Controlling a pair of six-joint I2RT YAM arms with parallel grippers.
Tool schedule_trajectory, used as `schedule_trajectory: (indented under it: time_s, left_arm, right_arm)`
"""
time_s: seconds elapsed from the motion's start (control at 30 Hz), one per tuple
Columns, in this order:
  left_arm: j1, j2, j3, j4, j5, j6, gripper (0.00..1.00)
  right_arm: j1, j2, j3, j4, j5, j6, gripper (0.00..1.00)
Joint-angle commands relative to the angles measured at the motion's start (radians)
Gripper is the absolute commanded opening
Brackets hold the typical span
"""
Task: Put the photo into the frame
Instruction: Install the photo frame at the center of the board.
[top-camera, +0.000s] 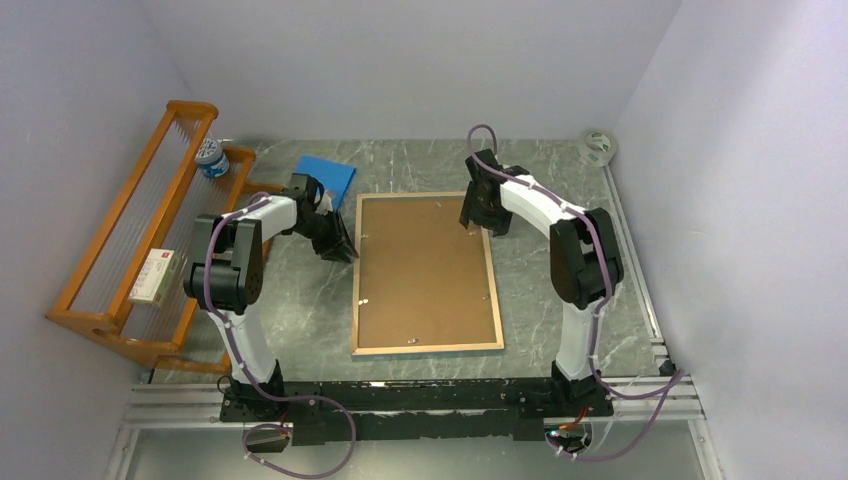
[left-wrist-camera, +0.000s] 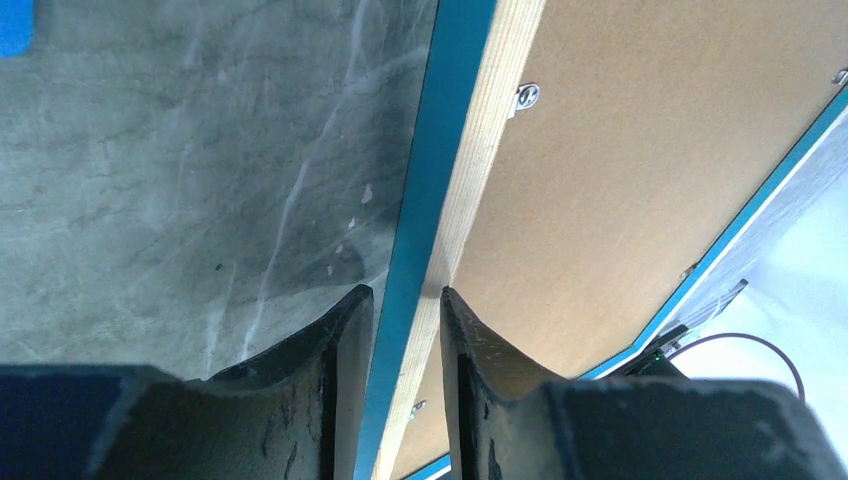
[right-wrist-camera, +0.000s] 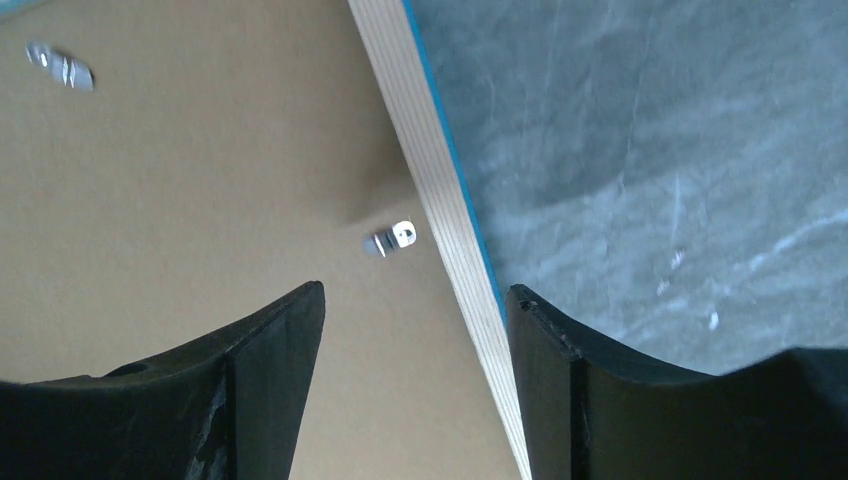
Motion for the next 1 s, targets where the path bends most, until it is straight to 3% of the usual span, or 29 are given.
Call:
schedule_trajectory:
  time_s: [0.0, 0.57, 0.97]
  left_arm:
    - [-0.001, 0.011, 0.028, -0.014, -0.014, 0.019, 0.37]
    - [-0.001, 0.016, -0.015, 0.020, 0.001, -0.001, 0.37]
    - [-0.001, 0.016, -0.024, 0.031, 0.008, -0.010, 0.37]
  right_arm:
    - [-0.009, 0.071, 0.127, -0.050, 0.090, 0.043, 0.70]
    - [-0.031, 0.166, 0.139, -0.071, 0.071, 0.047, 0.70]
    - [-0.045, 0.104, 0.040, -0.020, -0.053, -0.045, 0.53]
